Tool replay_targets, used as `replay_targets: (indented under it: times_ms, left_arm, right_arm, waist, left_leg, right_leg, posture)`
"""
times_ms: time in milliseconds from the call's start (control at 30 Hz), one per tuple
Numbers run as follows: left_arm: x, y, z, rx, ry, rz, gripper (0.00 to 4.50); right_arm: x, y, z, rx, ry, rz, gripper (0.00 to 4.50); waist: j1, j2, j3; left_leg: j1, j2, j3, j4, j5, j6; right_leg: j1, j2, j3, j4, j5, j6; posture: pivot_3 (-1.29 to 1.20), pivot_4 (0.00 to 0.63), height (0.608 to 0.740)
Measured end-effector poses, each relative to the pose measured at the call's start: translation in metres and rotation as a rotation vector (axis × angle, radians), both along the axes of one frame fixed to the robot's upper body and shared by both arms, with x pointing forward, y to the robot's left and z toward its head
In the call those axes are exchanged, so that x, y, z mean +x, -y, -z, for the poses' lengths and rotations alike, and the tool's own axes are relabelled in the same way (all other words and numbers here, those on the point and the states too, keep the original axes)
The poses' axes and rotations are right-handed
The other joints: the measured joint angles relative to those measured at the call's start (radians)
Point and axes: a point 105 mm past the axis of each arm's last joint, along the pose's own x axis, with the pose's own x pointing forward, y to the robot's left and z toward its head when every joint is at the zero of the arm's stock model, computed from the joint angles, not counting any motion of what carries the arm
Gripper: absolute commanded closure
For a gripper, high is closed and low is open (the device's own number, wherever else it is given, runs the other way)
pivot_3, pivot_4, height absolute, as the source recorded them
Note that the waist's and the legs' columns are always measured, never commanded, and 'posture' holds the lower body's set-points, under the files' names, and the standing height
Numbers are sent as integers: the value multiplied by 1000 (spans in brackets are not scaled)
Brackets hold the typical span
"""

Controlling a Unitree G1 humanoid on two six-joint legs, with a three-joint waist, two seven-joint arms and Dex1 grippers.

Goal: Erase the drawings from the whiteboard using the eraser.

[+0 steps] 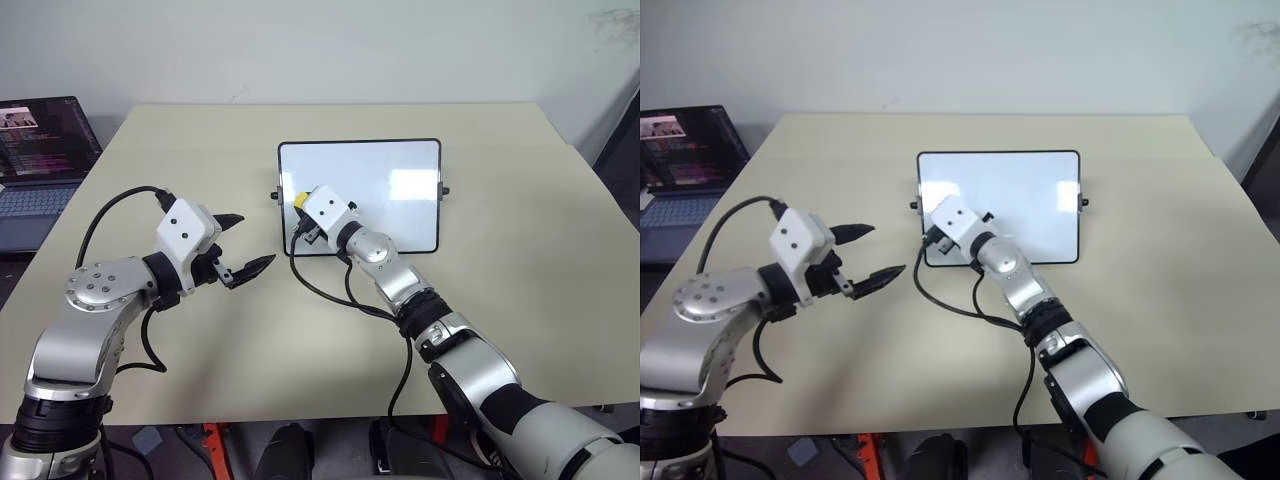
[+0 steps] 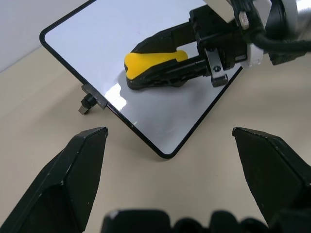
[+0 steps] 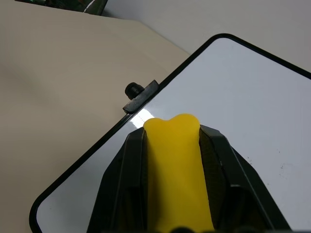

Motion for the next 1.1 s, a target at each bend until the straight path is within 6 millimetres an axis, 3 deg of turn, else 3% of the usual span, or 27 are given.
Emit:
replay_targets:
  times_ms: [133, 600, 1100]
  left_arm:
    - [0, -1, -1, 2, 1, -1, 0]
    - [-1, -5, -5, 2, 14, -17, 0]
    - [1, -4, -8, 2, 22, -9, 0]
  right_arm:
    - [3, 0, 11, -54, 13, 9, 3326]
    - [8, 1, 8, -120, 73, 18, 3326]
    - [16, 27, 6, -172, 111, 36, 3326]
  waist:
    - [0, 0, 0]
    - [0, 0, 0]
    - [13, 0, 0]
  left_leg:
    - [0, 0, 0, 0, 0, 0]
    - [1, 0, 0, 0, 0, 0]
    - [3, -1, -1, 1, 0, 0]
  right_leg:
    - [0, 0, 0, 0, 0, 0]
    - [0, 0, 0, 1, 0, 0]
    - [4, 0, -1, 1, 0, 0]
  posture:
    - [0, 150, 740]
    - [0, 150, 740]
    - [0, 150, 740]
